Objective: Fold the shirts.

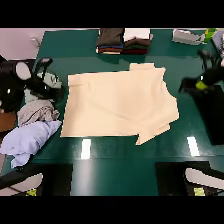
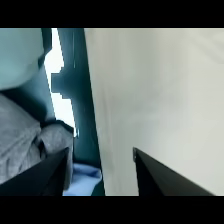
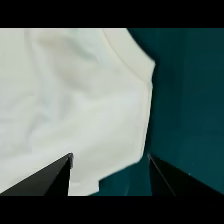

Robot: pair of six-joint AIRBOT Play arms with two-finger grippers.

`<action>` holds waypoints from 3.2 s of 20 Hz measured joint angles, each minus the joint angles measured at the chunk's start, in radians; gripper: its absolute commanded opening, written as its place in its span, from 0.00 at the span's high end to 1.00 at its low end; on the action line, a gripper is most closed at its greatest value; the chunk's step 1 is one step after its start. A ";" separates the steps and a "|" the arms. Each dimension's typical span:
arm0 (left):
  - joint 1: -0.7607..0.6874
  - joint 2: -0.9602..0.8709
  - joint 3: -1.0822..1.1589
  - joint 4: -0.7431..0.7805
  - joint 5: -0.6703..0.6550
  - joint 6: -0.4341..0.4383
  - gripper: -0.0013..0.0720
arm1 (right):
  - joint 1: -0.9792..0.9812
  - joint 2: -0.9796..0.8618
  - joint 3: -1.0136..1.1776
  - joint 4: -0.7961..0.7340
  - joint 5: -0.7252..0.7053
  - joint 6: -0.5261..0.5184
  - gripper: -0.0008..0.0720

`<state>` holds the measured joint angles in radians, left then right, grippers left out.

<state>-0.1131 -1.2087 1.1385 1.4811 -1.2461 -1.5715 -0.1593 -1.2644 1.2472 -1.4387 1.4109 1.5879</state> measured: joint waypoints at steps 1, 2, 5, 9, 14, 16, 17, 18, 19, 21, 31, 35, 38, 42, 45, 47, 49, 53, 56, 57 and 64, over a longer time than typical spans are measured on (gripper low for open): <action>0.000 0.034 -0.050 0.000 0.000 -0.014 0.33 | -0.016 0.032 -0.079 0.005 -0.001 -0.001 0.24; 0.000 0.060 -0.090 -0.001 -0.002 -0.023 0.33 | -0.026 0.056 -0.149 0.013 -0.007 -0.001 0.24; 0.000 0.108 -0.166 -0.013 0.000 -0.041 0.33 | -0.035 0.095 -0.318 0.067 -0.045 -0.002 0.24; 0.000 0.130 -0.203 -0.023 0.002 -0.051 0.33 | 0.008 0.077 -0.435 0.129 -0.117 0.001 0.34; 0.000 0.137 -0.219 -0.024 -0.022 -0.053 0.28 | 0.075 0.039 -0.471 0.151 -0.205 0.025 0.97; 0.000 0.137 -0.241 -0.025 -0.040 -0.053 0.19 | 0.087 0.044 -0.475 0.151 -0.222 0.026 0.97; 0.000 0.137 -0.259 -0.026 -0.043 -0.053 0.19 | 0.092 0.053 -0.476 0.152 -0.231 0.027 0.97; 0.000 0.137 -0.283 -0.026 -0.046 -0.053 0.19 | 0.094 0.061 -0.477 0.152 -0.237 0.027 0.97; 0.000 0.137 -0.311 -0.029 -0.045 -0.053 0.19 | 0.096 0.070 -0.478 0.152 -0.240 0.029 0.97; 0.000 0.137 -0.365 -0.055 -0.032 -0.052 0.19 | 0.099 0.086 -0.478 0.153 -0.249 0.029 0.97; -0.002 0.140 -0.524 -0.162 0.088 -0.043 0.92 | 0.101 0.104 -0.479 0.156 -0.258 0.031 0.97; -0.003 0.138 -0.517 -0.174 0.100 -0.027 0.95 | 0.101 0.104 -0.447 0.156 -0.247 0.031 0.97; -0.003 0.186 -0.420 -0.172 0.106 -0.012 0.95 | 0.101 0.116 -0.340 0.154 -0.199 0.021 0.97; -0.003 0.314 -0.137 -0.140 0.103 -0.005 0.95 | 0.098 0.194 -0.103 0.152 -0.163 0.006 0.97; -0.003 0.391 0.144 -0.101 0.094 -0.002 0.95 | 0.079 0.275 0.114 0.132 -0.159 0.001 0.97; -0.003 0.422 0.338 -0.086 0.089 -0.002 0.95 | 0.051 0.325 0.261 0.122 -0.156 -0.002 0.97; -0.003 0.438 0.516 -0.078 0.076 -0.001 0.95 | 0.010 0.371 0.395 0.119 -0.149 -0.004 0.97; -0.003 0.450 0.761 -0.069 0.072 0.000 0.95 | -0.085 0.424 0.609 0.116 -0.123 -0.010 0.97; -0.003 0.447 0.846 -0.058 0.102 0.002 0.95 | -0.132 0.405 0.753 0.116 -0.077 -0.011 0.97; -0.003 0.441 0.859 -0.055 0.109 0.002 0.95 | -0.139 0.387 0.792 0.117 -0.060 -0.011 0.97; -0.003 0.188 0.828 -0.020 -0.038 0.026 0.95 | -0.158 0.230 0.704 0.236 0.019 -0.011 0.97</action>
<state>-0.1162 -1.0203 1.9663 1.4612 -1.2842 -1.5459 -0.3172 -1.0340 1.9514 -1.2030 1.4296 1.5764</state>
